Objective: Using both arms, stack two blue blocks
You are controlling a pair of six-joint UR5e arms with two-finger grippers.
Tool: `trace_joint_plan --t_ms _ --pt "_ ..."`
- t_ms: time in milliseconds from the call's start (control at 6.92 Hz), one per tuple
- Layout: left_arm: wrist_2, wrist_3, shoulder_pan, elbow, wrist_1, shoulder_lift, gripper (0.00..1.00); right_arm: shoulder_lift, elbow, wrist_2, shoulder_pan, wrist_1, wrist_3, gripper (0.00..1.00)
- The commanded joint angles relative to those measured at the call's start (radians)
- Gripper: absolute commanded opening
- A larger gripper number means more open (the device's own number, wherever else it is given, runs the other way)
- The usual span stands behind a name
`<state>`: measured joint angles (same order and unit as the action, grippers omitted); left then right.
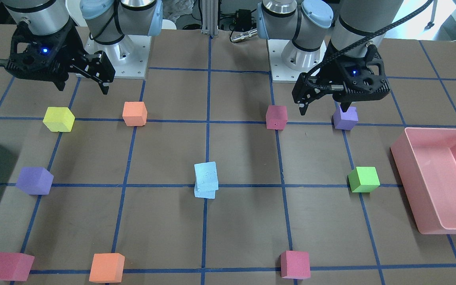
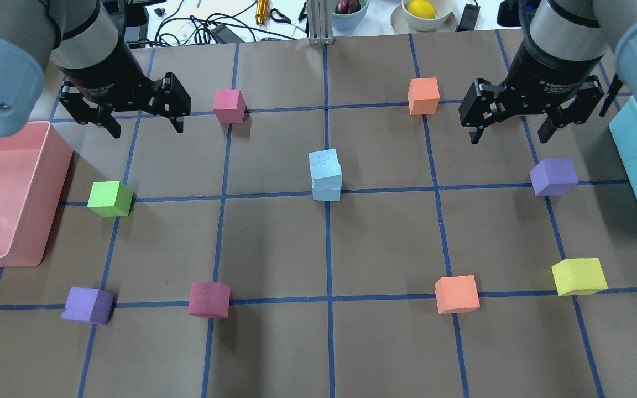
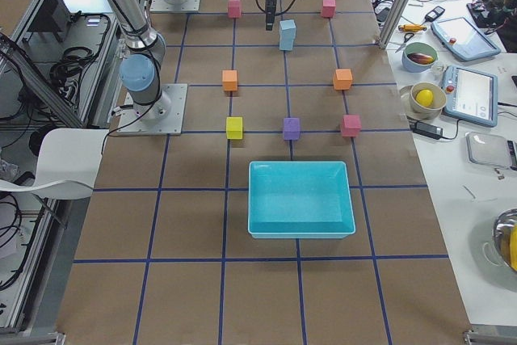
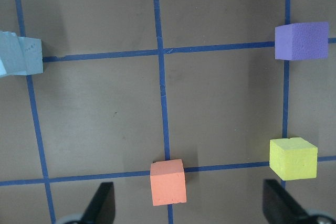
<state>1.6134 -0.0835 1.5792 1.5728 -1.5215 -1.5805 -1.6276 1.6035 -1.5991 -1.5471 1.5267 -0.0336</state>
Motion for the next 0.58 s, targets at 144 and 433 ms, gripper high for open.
trace_joint_plan --t_ms 144,433 --pt "-0.021 -0.074 0.012 -0.06 -0.101 -0.03 1.0 0.0 0.0 0.001 0.001 0.0 0.0 1.0" --pt "-0.024 -0.078 0.013 -0.097 -0.152 -0.041 1.0 0.0 0.001 0.001 0.001 0.0 0.0 1.0"
